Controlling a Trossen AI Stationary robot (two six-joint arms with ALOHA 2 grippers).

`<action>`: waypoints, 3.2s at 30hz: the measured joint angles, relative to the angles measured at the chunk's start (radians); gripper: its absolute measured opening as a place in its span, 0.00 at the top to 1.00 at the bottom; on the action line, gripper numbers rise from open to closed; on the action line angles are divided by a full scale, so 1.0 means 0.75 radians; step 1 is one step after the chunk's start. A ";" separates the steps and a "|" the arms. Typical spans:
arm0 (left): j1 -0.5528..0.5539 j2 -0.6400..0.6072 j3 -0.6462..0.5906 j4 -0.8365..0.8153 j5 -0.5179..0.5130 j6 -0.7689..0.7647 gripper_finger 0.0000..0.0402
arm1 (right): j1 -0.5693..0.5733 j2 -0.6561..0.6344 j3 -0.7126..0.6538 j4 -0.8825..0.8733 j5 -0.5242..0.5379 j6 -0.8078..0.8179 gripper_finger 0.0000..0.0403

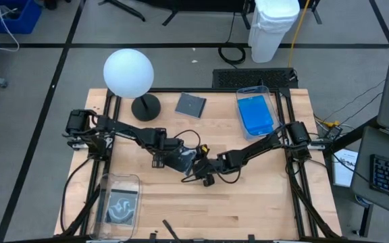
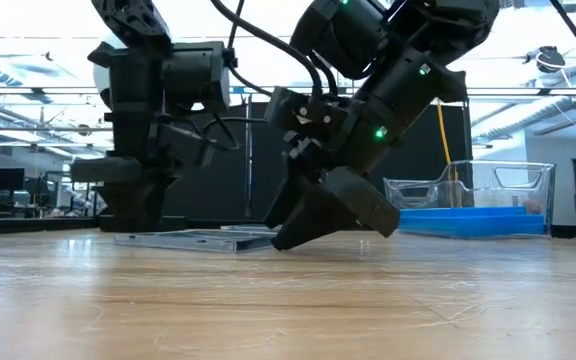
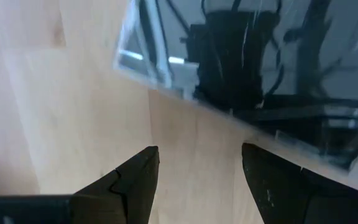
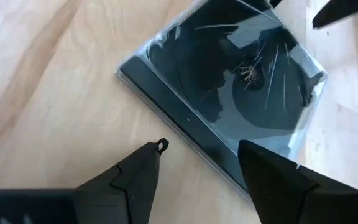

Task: Pick & place jewel cases by type
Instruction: Put the bottom black CD case into the bottom transparent bin

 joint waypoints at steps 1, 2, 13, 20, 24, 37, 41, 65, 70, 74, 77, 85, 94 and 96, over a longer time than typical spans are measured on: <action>0.000 0.009 0.001 0.031 0.007 0.000 0.41 | -0.010 0.000 -0.001 -0.011 0.013 -0.010 0.48; -0.001 0.013 0.003 0.060 0.015 0.000 0.41 | -0.025 0.000 -0.001 -0.016 0.015 -0.010 0.48; -0.005 0.068 0.003 0.115 0.053 0.012 0.41 | -0.013 -0.003 -0.009 0.159 0.185 -0.173 0.48; -0.009 0.067 0.002 0.115 0.055 -0.009 0.41 | 0.075 -0.008 0.058 0.136 0.370 -0.353 0.48; -0.009 0.067 0.001 0.117 0.053 -0.009 0.41 | 0.103 -0.014 0.095 0.128 0.362 -0.346 0.48; -0.011 0.067 0.001 0.120 0.058 -0.014 0.41 | 0.104 -0.015 0.104 0.020 0.340 -0.265 0.48; -0.013 0.069 0.002 0.157 0.070 -0.025 0.41 | 0.101 -0.015 0.104 -0.130 0.256 -0.109 0.48; -0.015 0.071 -0.003 0.282 0.113 -0.009 0.41 | 0.047 -0.086 -0.040 -0.041 0.398 -0.079 0.48; -0.016 0.071 -0.004 0.265 0.117 -0.003 0.41 | 0.075 -0.171 0.009 -0.040 0.381 -0.112 0.48; -0.016 0.071 -0.004 0.266 0.116 -0.003 0.41 | 0.059 -0.154 0.006 -0.062 0.142 -0.034 0.48; -0.016 0.071 -0.003 0.275 0.117 -0.005 0.41 | 0.051 -0.151 0.007 -0.012 0.032 0.038 0.48; -0.016 0.071 -0.003 0.278 0.117 -0.007 0.41 | 0.049 -0.145 0.018 0.031 0.104 0.030 0.48; -0.016 0.071 -0.002 0.275 0.121 -0.008 0.41 | 0.072 -0.158 0.126 0.121 0.243 0.107 0.48; -0.016 0.070 -0.002 0.275 0.121 -0.004 0.41 | 0.075 -0.157 0.147 0.119 0.255 0.117 0.48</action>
